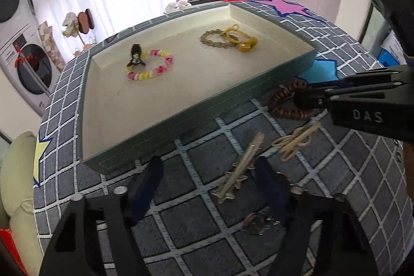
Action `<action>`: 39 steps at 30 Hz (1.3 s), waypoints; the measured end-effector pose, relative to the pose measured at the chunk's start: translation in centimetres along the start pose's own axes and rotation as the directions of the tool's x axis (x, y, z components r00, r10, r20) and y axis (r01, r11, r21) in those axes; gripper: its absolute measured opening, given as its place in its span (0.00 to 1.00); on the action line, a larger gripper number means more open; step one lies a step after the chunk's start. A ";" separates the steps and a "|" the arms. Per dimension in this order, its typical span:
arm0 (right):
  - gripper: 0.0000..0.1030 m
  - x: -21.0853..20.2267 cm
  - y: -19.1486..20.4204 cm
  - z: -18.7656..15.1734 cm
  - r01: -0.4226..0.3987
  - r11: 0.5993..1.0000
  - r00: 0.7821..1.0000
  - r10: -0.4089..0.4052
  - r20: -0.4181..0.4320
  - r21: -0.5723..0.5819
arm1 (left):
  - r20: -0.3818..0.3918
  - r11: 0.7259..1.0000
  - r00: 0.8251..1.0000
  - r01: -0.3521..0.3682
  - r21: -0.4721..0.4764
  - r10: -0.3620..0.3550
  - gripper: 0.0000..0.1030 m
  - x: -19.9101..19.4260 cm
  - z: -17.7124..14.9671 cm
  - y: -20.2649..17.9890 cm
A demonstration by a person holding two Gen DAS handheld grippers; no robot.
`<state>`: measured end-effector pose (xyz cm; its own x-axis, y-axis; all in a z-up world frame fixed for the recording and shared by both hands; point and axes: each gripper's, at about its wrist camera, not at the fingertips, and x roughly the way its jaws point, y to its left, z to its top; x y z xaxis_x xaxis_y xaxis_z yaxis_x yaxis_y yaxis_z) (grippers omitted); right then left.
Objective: Organize jewelry
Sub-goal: 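Grasp the silver hair clip with the left tool while the right tool grasps the brown coiled bead bracelet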
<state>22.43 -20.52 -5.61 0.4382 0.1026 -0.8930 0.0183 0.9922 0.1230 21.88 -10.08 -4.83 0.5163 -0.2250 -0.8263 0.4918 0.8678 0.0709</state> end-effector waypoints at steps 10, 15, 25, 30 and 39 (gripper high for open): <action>0.13 -1.5 -1.6 -1.0 -0.026 0.997 1.000 0.025 0.019 0.077 | -0.008 0.997 0.998 0.059 0.044 -0.059 0.31 -0.4 0.0 -1.3; 0.12 -2.4 -2.2 -1.4 -0.052 0.992 0.998 0.048 0.035 0.115 | 0.003 0.996 0.996 0.089 -0.027 -0.088 0.31 -1.0 -0.4 -0.2; 0.12 -4.4 -2.4 -2.2 -0.099 0.986 0.994 0.090 0.066 0.137 | 0.065 0.990 0.994 0.099 -0.100 -0.093 0.31 -3.8 -1.1 2.1; 0.12 -5.4 -2.3 -2.4 -0.115 0.983 0.991 0.104 0.081 0.141 | 0.103 0.987 0.991 0.099 -0.130 -0.086 0.31 -5.5 -1.2 3.4; 0.12 -7.6 -1.6 -0.7 -0.127 0.985 0.986 0.112 0.126 0.118 | 0.157 0.979 0.985 0.094 -0.180 -0.066 0.31 -6.9 0.1 5.5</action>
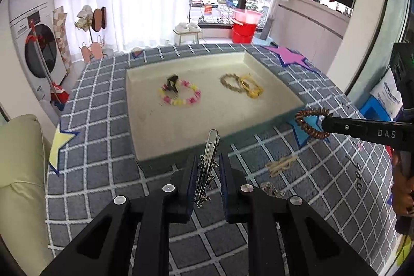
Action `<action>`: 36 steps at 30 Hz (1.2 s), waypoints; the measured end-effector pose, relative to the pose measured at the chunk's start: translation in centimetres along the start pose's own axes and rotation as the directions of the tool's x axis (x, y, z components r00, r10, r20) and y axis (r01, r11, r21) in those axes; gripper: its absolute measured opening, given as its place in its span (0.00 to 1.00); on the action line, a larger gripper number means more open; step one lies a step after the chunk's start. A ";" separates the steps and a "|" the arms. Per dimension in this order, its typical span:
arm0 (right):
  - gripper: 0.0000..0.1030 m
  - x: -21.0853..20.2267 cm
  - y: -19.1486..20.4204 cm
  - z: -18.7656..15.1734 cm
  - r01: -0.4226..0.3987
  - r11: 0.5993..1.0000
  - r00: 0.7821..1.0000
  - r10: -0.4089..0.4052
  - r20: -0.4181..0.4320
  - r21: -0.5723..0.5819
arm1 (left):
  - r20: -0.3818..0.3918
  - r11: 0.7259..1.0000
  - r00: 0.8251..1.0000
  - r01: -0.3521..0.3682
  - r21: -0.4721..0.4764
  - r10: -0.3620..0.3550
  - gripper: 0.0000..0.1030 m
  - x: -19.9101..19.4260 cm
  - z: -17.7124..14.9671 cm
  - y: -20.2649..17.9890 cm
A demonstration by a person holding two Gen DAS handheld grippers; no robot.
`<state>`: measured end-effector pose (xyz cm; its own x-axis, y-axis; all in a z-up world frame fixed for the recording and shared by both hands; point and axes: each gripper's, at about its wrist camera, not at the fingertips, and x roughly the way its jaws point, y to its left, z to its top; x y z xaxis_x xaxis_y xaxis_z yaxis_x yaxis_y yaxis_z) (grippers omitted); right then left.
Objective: Organize jewelry
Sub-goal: 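Grasp the silver hair clip with the left tool while the right tool grasps the brown coiled bead bracelet, then lower the silver clip and coiled bracelet into the tray and open both tools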
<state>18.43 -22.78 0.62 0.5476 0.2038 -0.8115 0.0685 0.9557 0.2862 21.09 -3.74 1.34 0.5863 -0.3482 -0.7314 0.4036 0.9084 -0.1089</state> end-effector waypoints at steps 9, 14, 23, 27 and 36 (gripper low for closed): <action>0.12 0.3 1.3 3.6 0.001 1.000 0.999 0.000 0.033 -0.021 | 0.040 0.998 0.999 -0.021 -0.053 0.023 0.31 0.3 3.3 1.8; 0.12 1.6 1.7 6.1 0.006 1.000 0.999 -0.005 0.033 -0.026 | 0.050 0.998 0.998 -0.034 -0.060 0.037 0.31 1.3 5.4 2.6; 0.12 5.3 1.5 10.1 0.027 1.000 0.999 -0.026 0.024 -0.003 | 0.015 0.994 0.999 -0.050 -0.093 0.052 0.31 5.0 8.4 4.2; 0.12 7.3 1.3 11.2 0.035 0.999 0.999 -0.035 0.012 0.006 | -0.016 0.992 0.998 -0.064 -0.105 0.062 0.31 7.1 8.9 4.6; 0.12 11.0 0.7 11.3 0.058 0.998 0.998 -0.058 -0.019 0.018 | -0.085 0.990 0.993 -0.096 -0.100 0.087 0.31 11.0 8.4 4.7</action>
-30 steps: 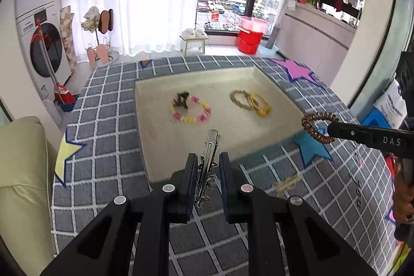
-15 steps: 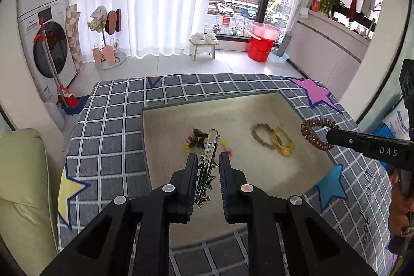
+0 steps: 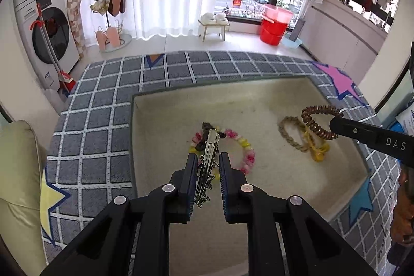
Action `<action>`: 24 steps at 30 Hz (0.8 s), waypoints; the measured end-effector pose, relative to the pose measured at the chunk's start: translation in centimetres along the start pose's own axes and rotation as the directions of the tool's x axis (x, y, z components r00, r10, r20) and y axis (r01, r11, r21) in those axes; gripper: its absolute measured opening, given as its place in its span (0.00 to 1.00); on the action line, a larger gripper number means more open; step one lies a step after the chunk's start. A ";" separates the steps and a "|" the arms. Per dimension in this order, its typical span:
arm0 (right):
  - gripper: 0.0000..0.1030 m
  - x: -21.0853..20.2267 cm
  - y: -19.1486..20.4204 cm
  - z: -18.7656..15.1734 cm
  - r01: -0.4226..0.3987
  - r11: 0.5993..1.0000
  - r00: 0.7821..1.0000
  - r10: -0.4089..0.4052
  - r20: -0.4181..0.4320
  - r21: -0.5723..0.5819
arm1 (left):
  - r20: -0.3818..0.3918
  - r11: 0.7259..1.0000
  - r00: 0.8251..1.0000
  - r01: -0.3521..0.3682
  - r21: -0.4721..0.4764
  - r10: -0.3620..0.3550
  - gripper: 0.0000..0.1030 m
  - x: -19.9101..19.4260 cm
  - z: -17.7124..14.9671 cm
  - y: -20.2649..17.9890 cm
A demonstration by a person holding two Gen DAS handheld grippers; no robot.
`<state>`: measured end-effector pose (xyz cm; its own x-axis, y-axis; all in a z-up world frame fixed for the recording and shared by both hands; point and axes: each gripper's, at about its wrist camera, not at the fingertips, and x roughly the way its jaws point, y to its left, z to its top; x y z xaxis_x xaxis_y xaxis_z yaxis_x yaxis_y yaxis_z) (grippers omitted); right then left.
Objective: Organize jewelry
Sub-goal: 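Lower the silver clip and coiled bracelet into the tray and open both tools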
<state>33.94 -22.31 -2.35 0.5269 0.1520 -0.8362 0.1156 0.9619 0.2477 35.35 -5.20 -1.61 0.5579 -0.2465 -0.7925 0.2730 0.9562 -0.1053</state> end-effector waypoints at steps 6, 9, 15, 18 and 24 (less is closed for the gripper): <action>0.12 1.7 -0.3 -0.5 0.034 0.999 0.999 -0.034 -0.022 0.004 | -0.049 1.000 0.999 -0.015 0.009 0.015 0.31 1.4 -0.5 -0.1; 0.12 2.2 -0.2 -0.8 0.055 0.998 0.998 -0.056 -0.019 -0.010 | -0.056 0.998 0.997 -0.042 0.036 0.044 0.31 1.8 -0.7 -0.5; 0.13 2.1 -0.3 -1.0 0.064 0.998 0.998 -0.064 -0.018 -0.012 | -0.051 0.996 0.997 -0.058 0.063 0.061 0.31 1.7 -0.8 -1.3; 0.15 2.1 -0.4 -1.1 0.068 0.998 0.997 -0.069 -0.018 -0.017 | -0.048 0.996 0.996 -0.067 0.064 0.070 0.31 1.5 -0.9 -1.4; 0.43 1.9 -0.7 -1.2 0.059 0.998 0.998 -0.059 -0.030 0.002 | -0.048 0.995 0.996 -0.076 0.062 0.079 0.31 1.4 -1.0 -1.7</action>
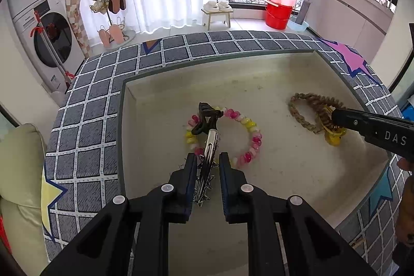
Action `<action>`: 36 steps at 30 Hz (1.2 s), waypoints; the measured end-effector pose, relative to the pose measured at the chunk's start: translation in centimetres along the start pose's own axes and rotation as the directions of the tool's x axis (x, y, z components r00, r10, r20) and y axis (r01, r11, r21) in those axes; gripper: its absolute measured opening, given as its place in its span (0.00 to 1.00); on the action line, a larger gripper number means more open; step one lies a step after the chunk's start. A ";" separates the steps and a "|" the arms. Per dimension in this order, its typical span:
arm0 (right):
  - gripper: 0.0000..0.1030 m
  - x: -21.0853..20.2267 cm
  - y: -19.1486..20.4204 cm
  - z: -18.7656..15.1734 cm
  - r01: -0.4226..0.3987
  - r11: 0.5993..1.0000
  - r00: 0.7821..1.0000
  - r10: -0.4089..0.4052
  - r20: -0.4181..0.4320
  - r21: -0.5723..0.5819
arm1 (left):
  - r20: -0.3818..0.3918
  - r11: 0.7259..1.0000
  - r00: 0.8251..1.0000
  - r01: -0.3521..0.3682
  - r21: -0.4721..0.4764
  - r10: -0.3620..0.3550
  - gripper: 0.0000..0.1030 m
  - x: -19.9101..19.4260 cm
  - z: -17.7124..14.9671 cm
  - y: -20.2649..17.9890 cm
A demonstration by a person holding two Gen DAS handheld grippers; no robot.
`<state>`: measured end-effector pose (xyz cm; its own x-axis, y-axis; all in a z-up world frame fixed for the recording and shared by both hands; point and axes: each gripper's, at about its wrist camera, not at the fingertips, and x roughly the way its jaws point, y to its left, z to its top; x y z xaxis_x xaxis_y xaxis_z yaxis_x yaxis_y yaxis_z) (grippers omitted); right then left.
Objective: Organize jewelry
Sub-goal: 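Lower the silver clip and coiled bracelet into the tray and open both tools, then withdraw both open tools from the tray toward the remaining jewelry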
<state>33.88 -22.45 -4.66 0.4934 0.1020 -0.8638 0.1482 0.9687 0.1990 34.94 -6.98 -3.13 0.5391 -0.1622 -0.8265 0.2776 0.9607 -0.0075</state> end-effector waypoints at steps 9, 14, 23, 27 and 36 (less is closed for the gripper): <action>0.64 -1.7 -0.7 -0.6 -0.098 0.994 0.995 0.097 0.027 0.051 | 0.043 0.999 0.998 -0.036 -0.001 0.036 0.31 -1.1 -0.3 -0.1; 0.65 -3.6 -1.2 -1.2 -0.121 0.990 0.991 0.117 0.062 0.077 | 0.046 0.999 0.998 -0.039 -0.007 0.040 0.31 -1.4 -0.1 -0.1; 0.65 -6.7 -1.6 -3.3 -0.151 0.984 0.985 0.142 0.094 0.096 | 0.075 0.998 0.995 -0.058 -0.008 0.058 0.31 -2.2 -0.1 0.1; 0.65 -7.6 -1.8 -4.5 -0.155 0.984 0.985 0.146 0.091 0.093 | 0.082 0.998 0.994 -0.065 -0.022 0.066 0.31 -2.2 0.0 0.4; 0.77 -9.6 -2.2 -6.6 -0.167 0.982 0.982 0.156 0.108 0.094 | 0.173 0.996 0.980 -0.092 -0.019 0.093 1.00 -4.3 -0.1 0.4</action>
<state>23.20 -24.03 0.11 0.6000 0.2271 -0.7671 0.1438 0.9126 0.3827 32.68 -5.85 0.34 0.6924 -0.1083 -0.7133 0.2121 0.9755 0.0577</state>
